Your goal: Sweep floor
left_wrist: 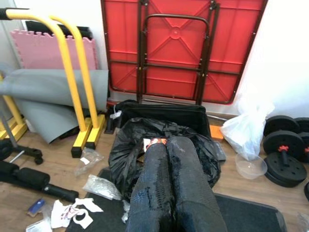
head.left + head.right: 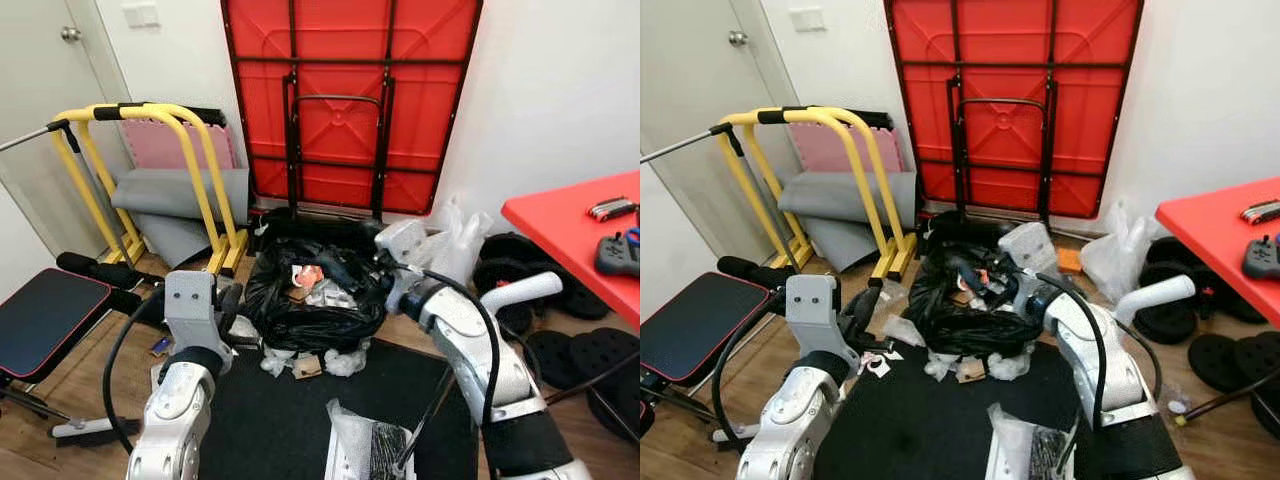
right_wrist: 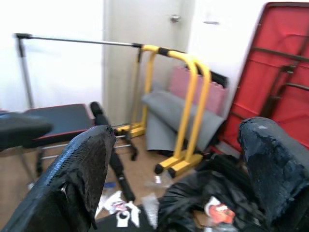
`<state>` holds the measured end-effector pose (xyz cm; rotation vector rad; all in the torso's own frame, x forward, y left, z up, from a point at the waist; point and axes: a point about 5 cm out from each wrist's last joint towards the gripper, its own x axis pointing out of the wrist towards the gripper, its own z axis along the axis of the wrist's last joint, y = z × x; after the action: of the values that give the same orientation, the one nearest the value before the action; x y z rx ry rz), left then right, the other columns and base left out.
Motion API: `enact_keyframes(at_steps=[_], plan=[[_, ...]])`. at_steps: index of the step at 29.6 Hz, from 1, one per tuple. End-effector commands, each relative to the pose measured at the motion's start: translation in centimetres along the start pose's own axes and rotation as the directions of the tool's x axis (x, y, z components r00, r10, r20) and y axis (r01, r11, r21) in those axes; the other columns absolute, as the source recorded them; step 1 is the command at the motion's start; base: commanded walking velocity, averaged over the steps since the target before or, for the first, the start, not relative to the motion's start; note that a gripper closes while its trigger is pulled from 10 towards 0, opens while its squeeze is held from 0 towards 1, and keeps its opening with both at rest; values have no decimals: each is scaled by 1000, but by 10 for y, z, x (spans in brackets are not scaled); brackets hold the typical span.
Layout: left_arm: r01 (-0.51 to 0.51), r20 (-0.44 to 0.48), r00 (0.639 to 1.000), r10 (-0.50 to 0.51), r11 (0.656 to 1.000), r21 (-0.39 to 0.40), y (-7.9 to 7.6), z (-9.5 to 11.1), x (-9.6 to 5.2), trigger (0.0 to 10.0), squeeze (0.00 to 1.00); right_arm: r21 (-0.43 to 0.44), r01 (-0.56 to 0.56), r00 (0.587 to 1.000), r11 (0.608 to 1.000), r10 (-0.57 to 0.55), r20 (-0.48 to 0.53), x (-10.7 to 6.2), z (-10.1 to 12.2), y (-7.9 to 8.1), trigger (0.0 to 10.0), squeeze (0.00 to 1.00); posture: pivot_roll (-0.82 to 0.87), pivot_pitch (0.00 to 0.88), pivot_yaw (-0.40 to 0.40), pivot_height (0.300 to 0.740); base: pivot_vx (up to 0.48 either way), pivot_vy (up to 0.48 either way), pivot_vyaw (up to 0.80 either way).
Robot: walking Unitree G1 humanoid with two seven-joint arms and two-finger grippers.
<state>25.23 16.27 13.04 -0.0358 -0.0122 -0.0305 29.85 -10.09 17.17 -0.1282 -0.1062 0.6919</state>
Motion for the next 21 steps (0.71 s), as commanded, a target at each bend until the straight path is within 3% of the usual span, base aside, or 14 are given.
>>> enact_keyframes(at_steps=[1,18,21], plan=[[-16,-18,1000,16,1000,-2,3,-3,0,10000,0,14,-18,1000,1000,18,-15,-1,-2,3,10000,0,-131,0,-14,685,0,0,0],[30,-34,999,-29,999,30,-1,-4,2,10000,0,32,-21,995,999,24,-98,-10,-17,0,10000,0,-137,0,-12,600,0,0,0],[24,-23,999,-24,1000,16,0,-3,2,10000,0,36,-1,994,999,5,-111,-11,-19,-3,10000,0,-137,0,-12,585,320,0,0]])
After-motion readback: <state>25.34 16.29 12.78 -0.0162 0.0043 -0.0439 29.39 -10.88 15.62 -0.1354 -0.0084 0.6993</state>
